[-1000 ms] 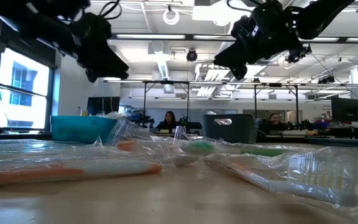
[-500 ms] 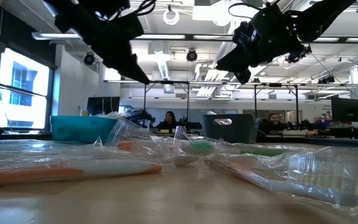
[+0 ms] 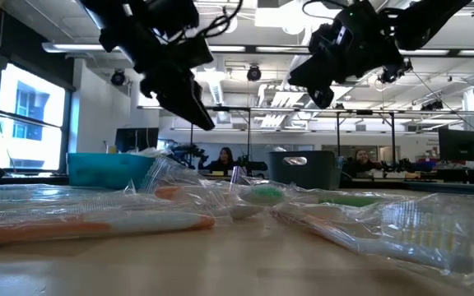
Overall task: Pick & Place Toothbrushes
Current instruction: Put the top blue toothbrush into the light gray bin
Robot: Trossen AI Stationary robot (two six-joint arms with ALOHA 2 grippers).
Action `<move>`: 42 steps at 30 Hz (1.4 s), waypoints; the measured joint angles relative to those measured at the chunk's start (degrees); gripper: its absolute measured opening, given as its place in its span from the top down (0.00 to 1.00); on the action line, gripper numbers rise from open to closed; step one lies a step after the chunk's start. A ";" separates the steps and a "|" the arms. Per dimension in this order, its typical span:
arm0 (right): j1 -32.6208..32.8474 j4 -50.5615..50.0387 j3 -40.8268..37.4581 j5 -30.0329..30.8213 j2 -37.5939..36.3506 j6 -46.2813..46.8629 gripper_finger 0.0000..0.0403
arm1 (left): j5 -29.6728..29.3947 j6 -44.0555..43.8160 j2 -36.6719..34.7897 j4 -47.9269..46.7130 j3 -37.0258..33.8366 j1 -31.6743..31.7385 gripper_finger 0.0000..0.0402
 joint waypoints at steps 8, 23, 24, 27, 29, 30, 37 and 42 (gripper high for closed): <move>2.53 -0.47 -0.02 0.08 -7.52 -4.17 0.83 | 0.35 -2.62 4.50 6.53 0.00 0.06 0.81; 8.19 -8.16 -0.02 2.77 -13.98 -12.26 0.83 | 9.01 -12.79 10.51 11.86 -0.07 7.61 1.00; 8.48 -8.88 -0.02 2.29 -13.95 -13.27 0.83 | 8.99 -13.54 10.93 12.08 -0.07 7.61 1.00; 9.02 -9.44 -0.02 -4.34 -13.92 -17.57 0.83 | 8.86 -15.10 11.99 12.92 -0.04 7.52 1.00; 8.91 -8.58 -0.44 -7.38 -13.96 -19.27 0.83 | 8.86 -15.99 12.75 13.34 -0.04 7.50 1.00; 8.57 -7.75 -1.16 -7.46 -13.96 -19.53 0.84 | 8.86 -16.51 13.03 13.69 -0.04 7.48 1.00; 5.02 5.60 -8.79 -7.19 -13.96 -11.46 0.90 | 8.84 -17.62 13.53 16.00 -0.04 7.50 1.00; 4.05 13.42 -13.04 -7.33 -16.05 -9.37 0.93 | 8.85 -17.84 13.53 16.14 -0.04 7.50 1.00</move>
